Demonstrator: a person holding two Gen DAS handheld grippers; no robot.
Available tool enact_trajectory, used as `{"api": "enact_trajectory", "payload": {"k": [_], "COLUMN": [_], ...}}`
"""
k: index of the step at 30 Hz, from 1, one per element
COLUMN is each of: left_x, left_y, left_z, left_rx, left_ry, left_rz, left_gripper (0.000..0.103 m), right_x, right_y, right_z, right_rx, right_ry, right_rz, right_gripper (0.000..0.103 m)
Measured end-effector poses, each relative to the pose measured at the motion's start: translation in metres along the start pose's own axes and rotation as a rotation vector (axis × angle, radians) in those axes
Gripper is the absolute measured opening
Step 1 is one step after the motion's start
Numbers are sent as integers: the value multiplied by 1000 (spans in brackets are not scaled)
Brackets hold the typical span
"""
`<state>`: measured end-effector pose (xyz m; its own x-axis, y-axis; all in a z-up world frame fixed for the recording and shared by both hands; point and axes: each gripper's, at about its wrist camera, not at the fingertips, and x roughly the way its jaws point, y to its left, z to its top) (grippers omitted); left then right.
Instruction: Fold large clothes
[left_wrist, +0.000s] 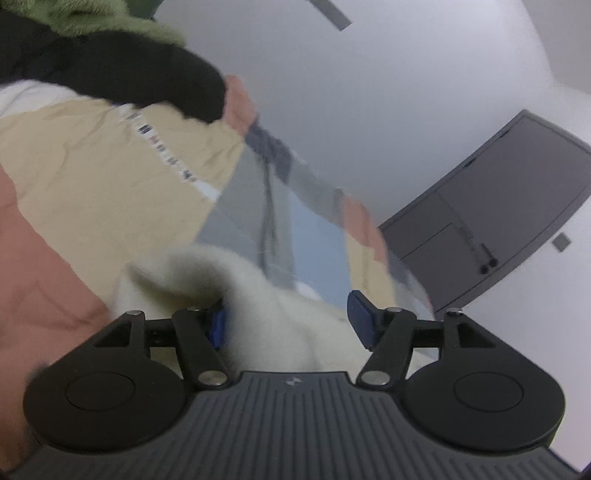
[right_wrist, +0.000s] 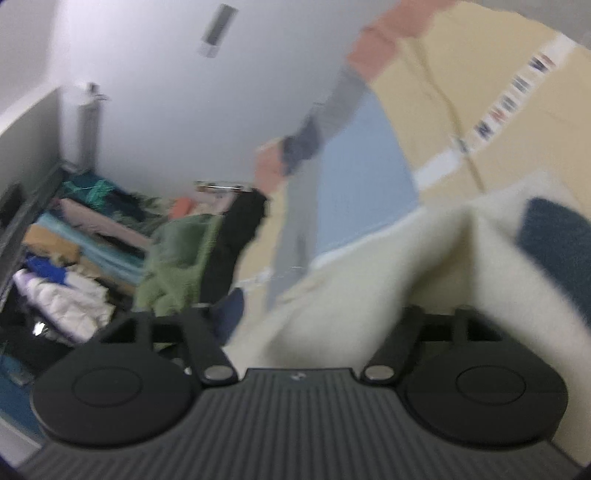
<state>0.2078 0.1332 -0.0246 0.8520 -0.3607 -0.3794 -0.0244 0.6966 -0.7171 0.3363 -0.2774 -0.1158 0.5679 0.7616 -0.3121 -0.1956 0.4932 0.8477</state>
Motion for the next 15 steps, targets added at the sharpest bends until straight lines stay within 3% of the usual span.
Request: {"api": "enact_trajectory", "payload": {"k": [4,8,15], "left_x": [-29,-57,-74], "left_y": [-21,-29,-30], "left_z": [0,2,-3], "left_rx": [3,-39,-16], "left_ry": [-44,-121,-142], "left_rz": [-101,-272,-225], "left_gripper": [70,71,73], "right_x": [-22,-45,-68], "right_y": [29,52,62], "right_z": [-6,-12,-15], "right_rx": [-56,-98,-135], "right_ry": [-14,-44,-116], "right_rz": [82,167,169], "right_gripper": [74,75,74]}}
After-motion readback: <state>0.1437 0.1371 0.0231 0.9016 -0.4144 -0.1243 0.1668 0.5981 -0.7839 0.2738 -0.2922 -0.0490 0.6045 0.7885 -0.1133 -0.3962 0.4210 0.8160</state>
